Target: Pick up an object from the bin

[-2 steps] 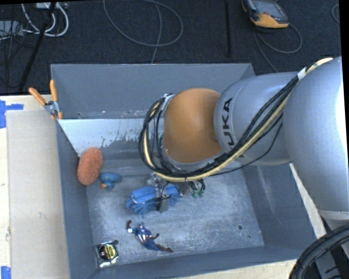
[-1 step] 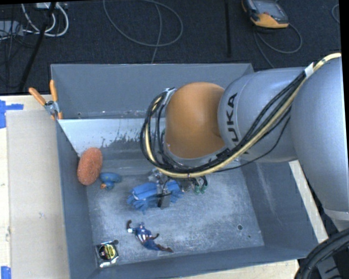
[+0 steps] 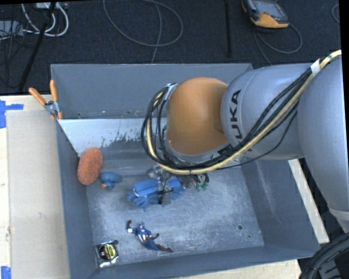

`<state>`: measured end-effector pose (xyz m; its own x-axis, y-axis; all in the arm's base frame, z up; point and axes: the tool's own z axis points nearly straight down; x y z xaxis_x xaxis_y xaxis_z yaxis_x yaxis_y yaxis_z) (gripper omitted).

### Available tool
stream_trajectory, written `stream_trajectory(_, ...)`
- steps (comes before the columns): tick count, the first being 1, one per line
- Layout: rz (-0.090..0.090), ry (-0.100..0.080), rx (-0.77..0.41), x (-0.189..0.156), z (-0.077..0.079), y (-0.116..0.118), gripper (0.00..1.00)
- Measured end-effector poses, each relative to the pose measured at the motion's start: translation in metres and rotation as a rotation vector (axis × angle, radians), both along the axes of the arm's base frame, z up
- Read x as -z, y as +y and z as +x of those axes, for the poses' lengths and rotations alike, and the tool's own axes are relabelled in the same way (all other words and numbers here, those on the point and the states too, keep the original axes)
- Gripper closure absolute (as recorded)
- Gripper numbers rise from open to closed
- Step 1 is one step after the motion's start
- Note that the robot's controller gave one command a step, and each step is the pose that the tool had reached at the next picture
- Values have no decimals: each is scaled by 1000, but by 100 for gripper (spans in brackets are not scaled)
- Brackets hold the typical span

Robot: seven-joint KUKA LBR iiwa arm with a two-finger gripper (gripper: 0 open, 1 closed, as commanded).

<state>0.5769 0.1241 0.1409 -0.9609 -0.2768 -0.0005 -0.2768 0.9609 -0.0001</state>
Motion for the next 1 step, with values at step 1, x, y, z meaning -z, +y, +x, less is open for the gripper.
stream_trajectory(1,0,0,0,-8,0,0,100)
